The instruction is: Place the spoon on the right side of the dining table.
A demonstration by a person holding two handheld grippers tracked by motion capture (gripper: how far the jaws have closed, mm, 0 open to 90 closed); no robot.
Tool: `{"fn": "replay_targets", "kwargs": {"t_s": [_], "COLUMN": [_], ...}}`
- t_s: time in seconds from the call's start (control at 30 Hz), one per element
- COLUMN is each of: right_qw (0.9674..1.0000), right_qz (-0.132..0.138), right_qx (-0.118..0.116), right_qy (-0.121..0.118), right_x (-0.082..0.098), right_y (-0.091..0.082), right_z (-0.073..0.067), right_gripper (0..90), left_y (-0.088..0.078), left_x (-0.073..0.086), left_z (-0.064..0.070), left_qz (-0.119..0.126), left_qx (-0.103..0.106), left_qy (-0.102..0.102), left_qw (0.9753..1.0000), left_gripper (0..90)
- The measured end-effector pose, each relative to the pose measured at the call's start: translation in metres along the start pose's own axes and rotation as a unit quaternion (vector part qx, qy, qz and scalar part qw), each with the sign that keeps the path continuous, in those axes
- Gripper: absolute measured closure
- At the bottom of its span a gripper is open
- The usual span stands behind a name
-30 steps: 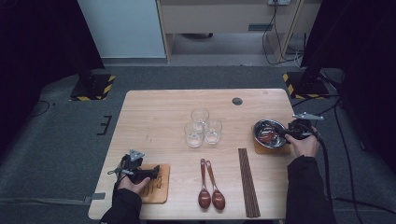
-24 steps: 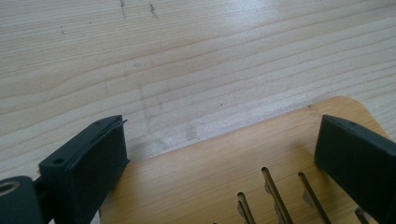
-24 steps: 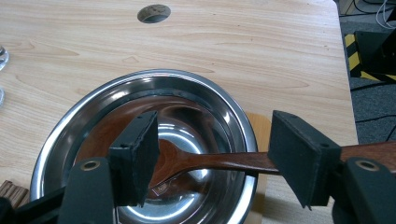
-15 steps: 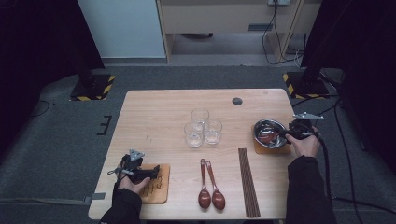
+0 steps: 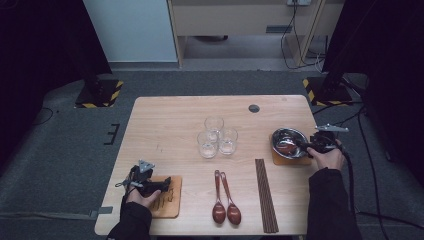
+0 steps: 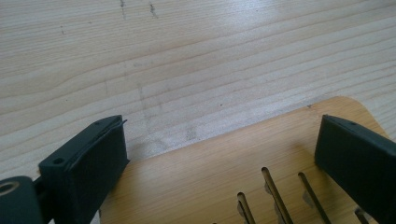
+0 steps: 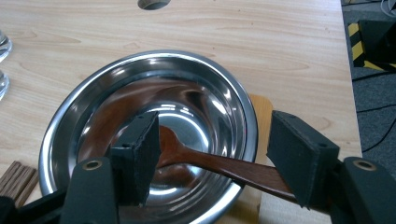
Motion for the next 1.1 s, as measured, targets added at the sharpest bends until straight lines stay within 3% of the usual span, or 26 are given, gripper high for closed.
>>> {"fn": "replay_targets", "kwargs": {"t_s": [0.6, 1.1], "right_qw": [0.9997, 0.9995], "right_qz": [-0.017, -0.013], "right_qx": [-0.017, -0.029], "right_qy": [-0.002, 0.002], "right_x": [0.015, 0.022], "right_y": [-0.015, -0.026], "right_z": [-0.009, -0.017], "right_gripper": [33.8, 33.8], "left_y": [0.000, 0.000], "left_x": [0.000, 0.000], "left_z": [0.000, 0.000], "left_qz": [0.000, 0.000], "left_qx": [0.000, 0.000], "left_qy": [0.000, 0.000], "left_qw": [1.0000, 1.0000], "left_gripper": [1.3, 1.3]}}
Point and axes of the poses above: each handheld gripper's, and its own axes: y roughly forward along the jaws, x roughly out of its underside, z roughly to its right, the point moved 10 cm from there along y, roughly forward along the jaws, and after that the axes turned 6 degrees about -x, right-handed, at the moved point
